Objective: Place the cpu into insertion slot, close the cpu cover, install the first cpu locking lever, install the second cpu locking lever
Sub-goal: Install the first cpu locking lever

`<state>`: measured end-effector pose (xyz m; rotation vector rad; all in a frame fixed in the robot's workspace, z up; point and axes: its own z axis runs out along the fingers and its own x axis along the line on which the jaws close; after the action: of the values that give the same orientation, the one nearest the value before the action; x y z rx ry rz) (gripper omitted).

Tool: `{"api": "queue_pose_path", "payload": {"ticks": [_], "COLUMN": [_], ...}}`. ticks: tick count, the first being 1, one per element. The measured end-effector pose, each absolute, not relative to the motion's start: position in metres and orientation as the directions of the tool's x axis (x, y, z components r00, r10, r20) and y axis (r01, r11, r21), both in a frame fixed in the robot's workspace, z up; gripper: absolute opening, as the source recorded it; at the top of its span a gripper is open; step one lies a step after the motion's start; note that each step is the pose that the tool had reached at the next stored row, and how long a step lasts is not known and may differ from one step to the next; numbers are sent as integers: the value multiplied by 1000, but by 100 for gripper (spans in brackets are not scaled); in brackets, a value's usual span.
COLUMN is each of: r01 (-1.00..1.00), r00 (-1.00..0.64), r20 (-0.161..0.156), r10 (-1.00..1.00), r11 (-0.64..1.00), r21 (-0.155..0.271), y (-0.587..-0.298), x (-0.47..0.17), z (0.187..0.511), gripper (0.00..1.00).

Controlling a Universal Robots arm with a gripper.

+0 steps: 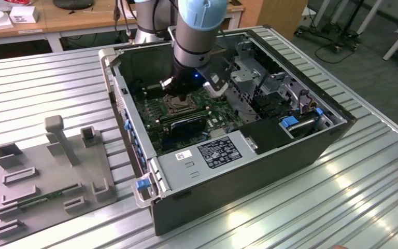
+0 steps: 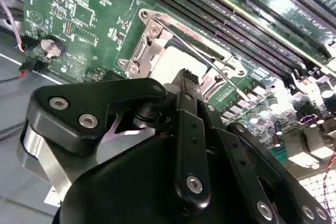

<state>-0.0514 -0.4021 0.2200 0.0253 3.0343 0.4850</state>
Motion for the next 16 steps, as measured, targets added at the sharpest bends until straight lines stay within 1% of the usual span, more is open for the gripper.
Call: {"api": "queue_pose_path", "payload": {"ticks": [5, 16], "r01": [8, 8], "r00": [-997, -997], "r20": [-65, -65], "r10": [30, 29], "r11": [950, 951], "r21": [311, 310], "y": [-402, -402], "x": [-51, -51], "z": [242, 243], "gripper": [11, 11]}}
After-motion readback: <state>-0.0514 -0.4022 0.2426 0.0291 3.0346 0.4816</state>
